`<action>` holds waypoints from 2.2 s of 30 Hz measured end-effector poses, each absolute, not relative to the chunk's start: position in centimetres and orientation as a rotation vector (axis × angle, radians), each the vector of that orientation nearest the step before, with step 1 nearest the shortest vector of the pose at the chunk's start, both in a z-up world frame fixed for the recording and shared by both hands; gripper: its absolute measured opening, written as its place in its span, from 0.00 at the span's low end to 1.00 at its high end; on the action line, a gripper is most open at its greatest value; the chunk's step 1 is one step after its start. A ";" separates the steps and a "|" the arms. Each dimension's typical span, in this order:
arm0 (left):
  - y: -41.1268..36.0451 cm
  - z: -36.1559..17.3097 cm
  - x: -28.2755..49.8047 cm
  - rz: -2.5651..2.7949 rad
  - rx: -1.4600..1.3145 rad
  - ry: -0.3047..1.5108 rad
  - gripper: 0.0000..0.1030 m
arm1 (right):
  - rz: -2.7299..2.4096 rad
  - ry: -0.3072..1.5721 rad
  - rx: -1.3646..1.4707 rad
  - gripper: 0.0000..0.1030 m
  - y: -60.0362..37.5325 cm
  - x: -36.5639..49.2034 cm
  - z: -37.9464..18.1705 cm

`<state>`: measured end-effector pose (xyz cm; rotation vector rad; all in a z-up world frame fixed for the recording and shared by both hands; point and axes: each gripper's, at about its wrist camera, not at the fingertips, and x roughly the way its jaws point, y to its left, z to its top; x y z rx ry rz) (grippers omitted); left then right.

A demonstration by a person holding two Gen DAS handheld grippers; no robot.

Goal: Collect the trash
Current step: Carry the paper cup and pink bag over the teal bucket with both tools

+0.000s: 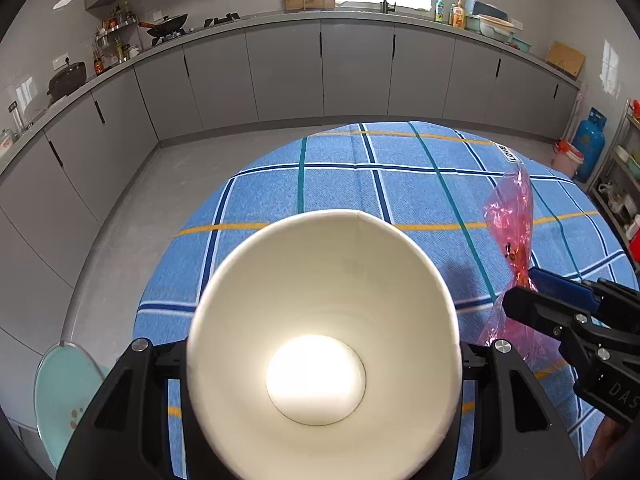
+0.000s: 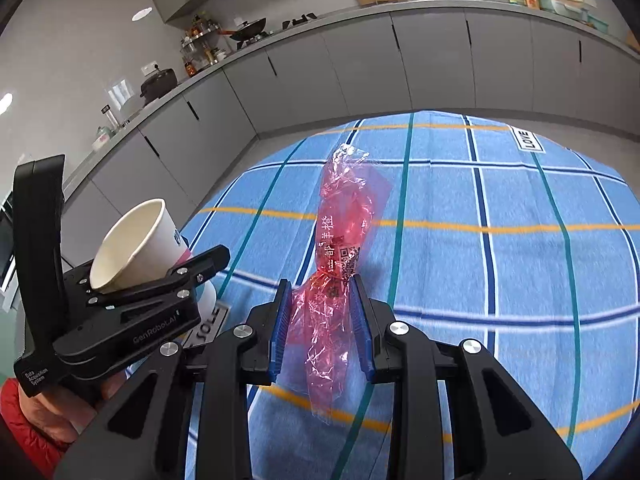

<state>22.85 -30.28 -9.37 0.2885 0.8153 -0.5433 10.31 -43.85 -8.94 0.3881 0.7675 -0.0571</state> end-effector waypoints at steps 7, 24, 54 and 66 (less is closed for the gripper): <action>-29.2 -8.9 20.5 -0.540 0.282 0.823 0.52 | -0.052 0.784 0.377 0.29 -42.6 8.4 -8.7; -27.3 -8.3 14.9 -0.551 0.276 0.831 0.52 | -0.056 0.770 0.384 0.29 -40.9 3.6 -8.2; -18.7 -6.9 10.1 -0.469 0.197 0.797 0.53 | 0.040 0.747 0.305 0.29 -33.0 0.4 -6.8; -12.8 -6.0 9.9 -0.387 0.151 0.779 0.52 | 0.129 0.754 0.245 0.29 -27.8 1.2 -6.3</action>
